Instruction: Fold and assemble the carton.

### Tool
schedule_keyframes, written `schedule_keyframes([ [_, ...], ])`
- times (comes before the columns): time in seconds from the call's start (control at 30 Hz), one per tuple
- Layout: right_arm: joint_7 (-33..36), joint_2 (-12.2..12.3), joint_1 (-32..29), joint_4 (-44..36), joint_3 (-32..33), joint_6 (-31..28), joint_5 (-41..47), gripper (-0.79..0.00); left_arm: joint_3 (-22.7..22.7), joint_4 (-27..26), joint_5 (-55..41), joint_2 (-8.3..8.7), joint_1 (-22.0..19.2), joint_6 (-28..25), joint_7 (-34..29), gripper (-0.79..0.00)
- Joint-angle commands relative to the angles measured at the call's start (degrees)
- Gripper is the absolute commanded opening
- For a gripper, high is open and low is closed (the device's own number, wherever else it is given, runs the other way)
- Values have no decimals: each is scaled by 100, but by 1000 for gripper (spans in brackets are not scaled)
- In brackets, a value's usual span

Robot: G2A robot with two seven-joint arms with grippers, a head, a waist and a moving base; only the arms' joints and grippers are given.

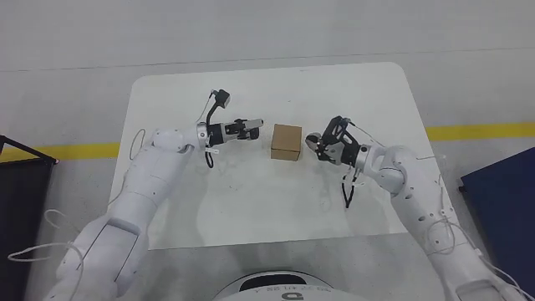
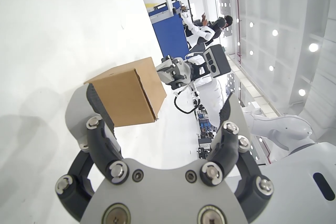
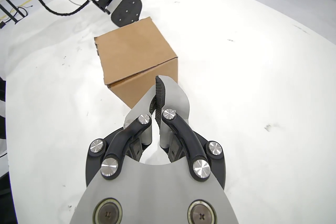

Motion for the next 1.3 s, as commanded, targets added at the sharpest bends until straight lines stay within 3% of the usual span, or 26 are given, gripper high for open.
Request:
schedule_keyframes([
  [0.0, 53, -16, 51, 27, -107, -3, 23, -785, -64, -107, 31, 46, 80, 20, 7, 0],
  [0.17, -40, -26, 121, 35, -127, 207, 33, -785, -201, -323, 77, 141, 232, 80, -4, 0],
  [0.37, -690, 71, -117, -191, 610, 1052, -50, -757, -348, -428, 94, 236, 322, 111, -41, 0],
  [0.4, -799, 88, -185, -264, 726, 1165, -86, -486, -364, -433, 95, 248, 327, 113, -49, 0],
  [0.43, -917, 102, -246, -325, 848, 1270, -92, 0, -383, -431, 89, 258, 330, 100, -51, 0],
  [0.5, -974, 111, -289, -356, 917, 1324, -92, 0, -387, -430, 85, 261, 331, 94, -55, 0],
  [0.53, -963, 110, -279, -350, 899, 1312, -92, -768, -387, -432, 88, 262, 331, 98, -54, 0],
  [0.8, -974, 111, -289, -356, 917, 1323, -92, -271, -387, -430, 85, 261, 331, 94, -55, 0],
  [0.93, -974, 111, -289, -356, 917, 1323, -92, -104, -387, -430, 85, 261, 331, 94, -55, 0],
  [1.1, -974, 111, -289, -356, 917, 1324, -92, -6, -387, -430, 85, 261, 331, 94, -55, -1],
  [1.27, -974, 111, -289, -356, 917, 1324, -92, 0, -387, -430, 85, 261, 331, 94, -55, 0],
])
